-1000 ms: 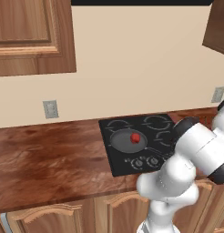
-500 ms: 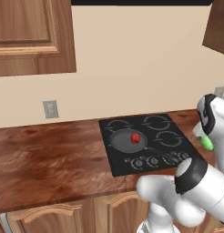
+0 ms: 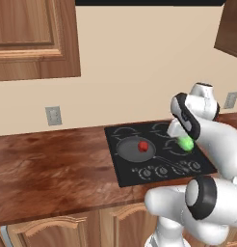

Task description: Put the corn and bell pepper in the pan. Then turn on the front left burner and set the heat to medium.

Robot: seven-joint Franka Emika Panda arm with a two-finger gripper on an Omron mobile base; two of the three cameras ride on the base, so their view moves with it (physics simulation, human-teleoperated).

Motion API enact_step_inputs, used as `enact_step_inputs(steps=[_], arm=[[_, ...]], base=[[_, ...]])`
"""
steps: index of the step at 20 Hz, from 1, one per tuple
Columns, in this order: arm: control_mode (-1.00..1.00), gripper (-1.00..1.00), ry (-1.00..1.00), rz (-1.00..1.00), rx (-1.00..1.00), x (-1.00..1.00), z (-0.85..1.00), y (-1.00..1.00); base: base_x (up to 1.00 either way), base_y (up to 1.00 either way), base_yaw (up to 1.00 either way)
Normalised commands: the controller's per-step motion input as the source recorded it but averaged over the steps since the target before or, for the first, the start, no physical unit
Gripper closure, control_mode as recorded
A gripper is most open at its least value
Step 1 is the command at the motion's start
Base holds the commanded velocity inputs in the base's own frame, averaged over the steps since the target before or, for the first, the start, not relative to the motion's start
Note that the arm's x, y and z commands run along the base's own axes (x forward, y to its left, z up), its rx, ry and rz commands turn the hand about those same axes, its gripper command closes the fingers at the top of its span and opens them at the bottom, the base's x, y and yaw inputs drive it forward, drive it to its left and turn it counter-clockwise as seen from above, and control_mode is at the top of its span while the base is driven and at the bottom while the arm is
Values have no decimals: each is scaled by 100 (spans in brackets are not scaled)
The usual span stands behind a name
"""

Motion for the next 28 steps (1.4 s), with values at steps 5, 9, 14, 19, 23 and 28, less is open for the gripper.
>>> enact_step_inputs(steps=[5,9,14,19,23,28], arm=[[-100,100,1,5,1,96,-18,97],[-100,100,0,0,0,94,-9,83],[-100,100,1,-1,-4,70,-31,47],[-100,100,0,-1,-1,1,-9,16],[-100,100,0,0,-4,0,-13,22],[-100,100,0,0,-8,0,-38,21]], base=[[0,0,0],[0,0,0],[0,0,0],[0,0,0],[0,0,0],[0,0,0]])
